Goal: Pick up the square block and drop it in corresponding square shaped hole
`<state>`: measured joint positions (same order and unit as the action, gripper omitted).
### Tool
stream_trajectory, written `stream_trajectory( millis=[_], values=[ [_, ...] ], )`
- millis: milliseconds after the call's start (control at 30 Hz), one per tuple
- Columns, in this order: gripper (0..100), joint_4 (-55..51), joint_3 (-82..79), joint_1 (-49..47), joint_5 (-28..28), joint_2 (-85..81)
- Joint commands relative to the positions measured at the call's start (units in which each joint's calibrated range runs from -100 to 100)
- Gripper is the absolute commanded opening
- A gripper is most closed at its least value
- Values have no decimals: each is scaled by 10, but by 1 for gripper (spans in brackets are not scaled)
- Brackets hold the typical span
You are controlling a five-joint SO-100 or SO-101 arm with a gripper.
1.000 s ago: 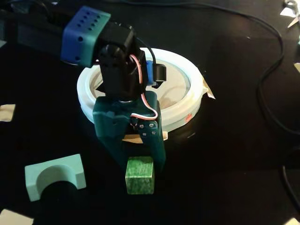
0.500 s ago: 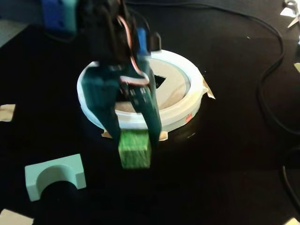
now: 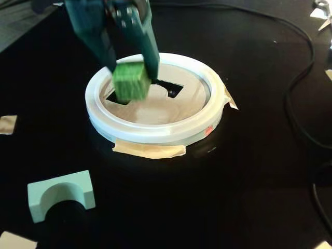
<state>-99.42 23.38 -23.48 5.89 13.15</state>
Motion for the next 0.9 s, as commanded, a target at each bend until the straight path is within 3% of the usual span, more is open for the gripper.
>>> stream_trajectory(
  millis=[0,367,867],
  values=[
    [36,-6,45,-90,76,-58],
    [36,-6,39,-277,188,18],
    [36,34,44,-273,186,173]
  ],
)
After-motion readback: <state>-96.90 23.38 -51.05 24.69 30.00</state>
